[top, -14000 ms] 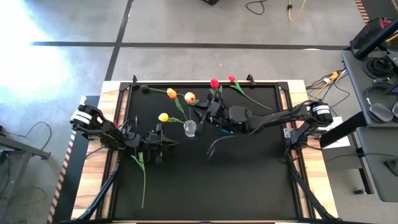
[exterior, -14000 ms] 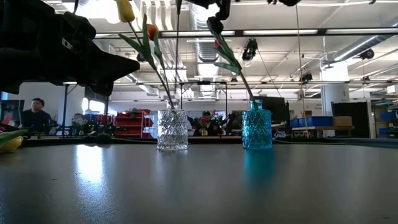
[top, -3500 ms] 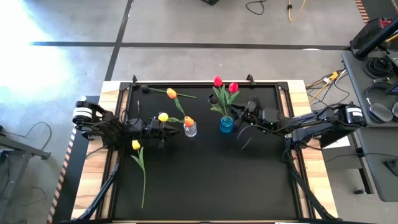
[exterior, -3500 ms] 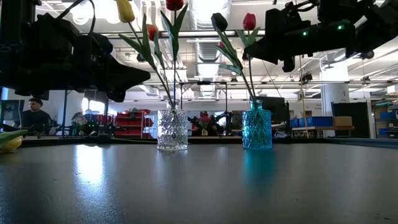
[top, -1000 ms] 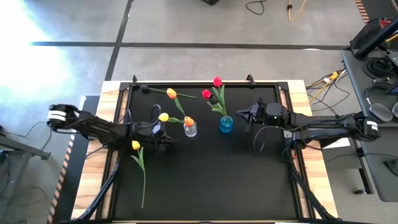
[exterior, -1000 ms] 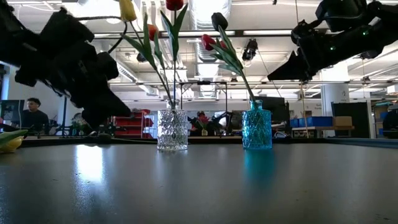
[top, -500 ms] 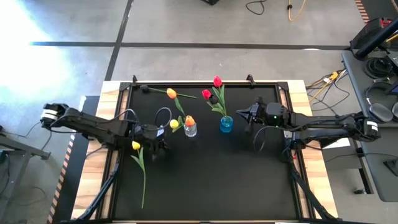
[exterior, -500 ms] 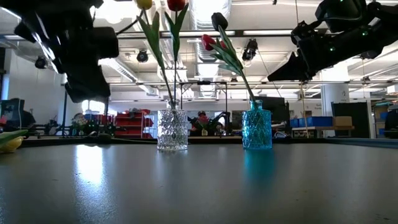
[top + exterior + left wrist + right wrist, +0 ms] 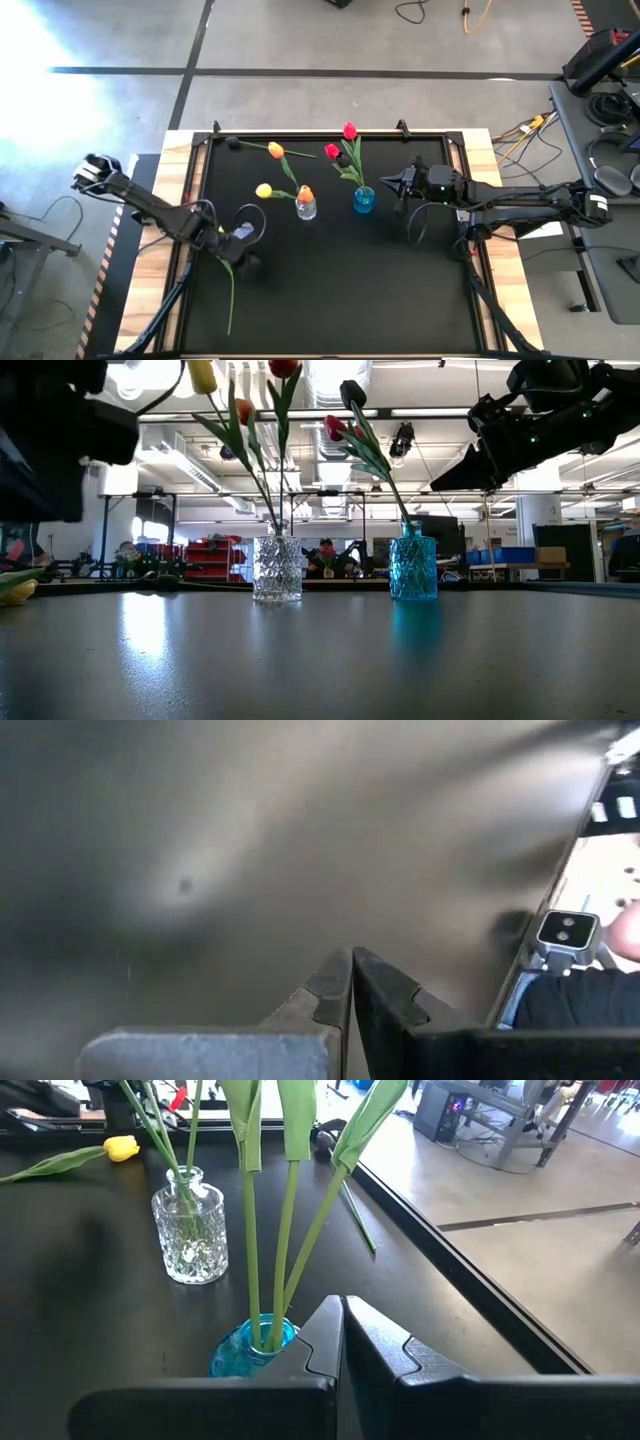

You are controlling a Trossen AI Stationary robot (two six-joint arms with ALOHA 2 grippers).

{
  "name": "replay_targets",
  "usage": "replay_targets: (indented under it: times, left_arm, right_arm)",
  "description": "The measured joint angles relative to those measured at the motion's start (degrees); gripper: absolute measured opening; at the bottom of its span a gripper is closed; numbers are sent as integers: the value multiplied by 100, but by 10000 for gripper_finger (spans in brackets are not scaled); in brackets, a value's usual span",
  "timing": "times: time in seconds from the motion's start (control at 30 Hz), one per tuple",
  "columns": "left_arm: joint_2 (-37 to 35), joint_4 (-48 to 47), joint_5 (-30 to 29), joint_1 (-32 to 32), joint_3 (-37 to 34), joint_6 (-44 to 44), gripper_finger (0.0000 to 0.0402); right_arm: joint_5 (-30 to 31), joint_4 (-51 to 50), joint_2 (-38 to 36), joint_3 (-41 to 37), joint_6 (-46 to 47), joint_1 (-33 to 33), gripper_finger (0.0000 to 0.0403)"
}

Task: Sort flowers into vase by color
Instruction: Put the yellow flower into the transparent vase

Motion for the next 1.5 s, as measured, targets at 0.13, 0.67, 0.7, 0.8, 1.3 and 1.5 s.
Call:
replay_targets:
  times: [0.13, 0.67, 0.7, 0.8, 1.3, 1.5]
  left_arm:
    - [152, -1036, -4, -320, 633, -649, 0]
    - [277, -1745, 125, -801, 941, -1512, 0]
    - [267, -1637, 257, -801, 835, -1631, 0]
    - [295, -1657, 622, -801, 640, -2354, 0]
    - [795, -2034, 1073, -814, 496, -4523, 111]
    - [1011, -2058, 797, -812, 494, -4577, 127]
  right_arm:
    - [0, -2, 0, 0, 0, 0, 9]
    - [-437, 2, 0, -9, 62, -28, 9]
    - [-426, 0, 2, -9, 63, -39, 9]
    - [-410, 4, 2, -9, 58, -76, 9]
    - [-394, 35, 2, -96, -2, -237, 9]
    - [-393, 37, 4, -127, -2, -302, 9]
